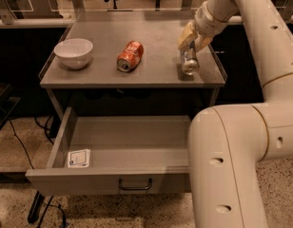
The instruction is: Place redbull can into top drawer
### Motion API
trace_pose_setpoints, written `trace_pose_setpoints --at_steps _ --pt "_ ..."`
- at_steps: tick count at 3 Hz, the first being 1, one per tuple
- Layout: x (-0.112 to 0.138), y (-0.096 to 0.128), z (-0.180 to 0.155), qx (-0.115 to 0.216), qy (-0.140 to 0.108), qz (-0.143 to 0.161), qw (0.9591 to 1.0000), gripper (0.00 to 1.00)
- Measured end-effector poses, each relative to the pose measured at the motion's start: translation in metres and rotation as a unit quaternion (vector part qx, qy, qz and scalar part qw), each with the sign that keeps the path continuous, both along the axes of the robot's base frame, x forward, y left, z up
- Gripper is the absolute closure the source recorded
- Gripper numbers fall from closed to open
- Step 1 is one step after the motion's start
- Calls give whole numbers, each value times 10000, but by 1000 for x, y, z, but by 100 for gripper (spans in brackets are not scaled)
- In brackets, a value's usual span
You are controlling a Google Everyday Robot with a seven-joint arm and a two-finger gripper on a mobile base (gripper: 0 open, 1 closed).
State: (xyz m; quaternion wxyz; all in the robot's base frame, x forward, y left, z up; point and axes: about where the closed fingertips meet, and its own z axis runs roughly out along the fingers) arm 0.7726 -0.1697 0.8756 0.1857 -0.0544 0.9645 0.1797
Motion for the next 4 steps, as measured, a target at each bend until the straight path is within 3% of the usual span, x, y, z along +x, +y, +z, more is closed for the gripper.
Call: trace_pose_setpoints --at_steps 1,3,4 --pt "0 0 0 1 -2 0 10000 100" --pt "-4 -13 47 237 -511 -84 9984 100" --pt "-4 -13 47 237 -511 -84 9984 100"
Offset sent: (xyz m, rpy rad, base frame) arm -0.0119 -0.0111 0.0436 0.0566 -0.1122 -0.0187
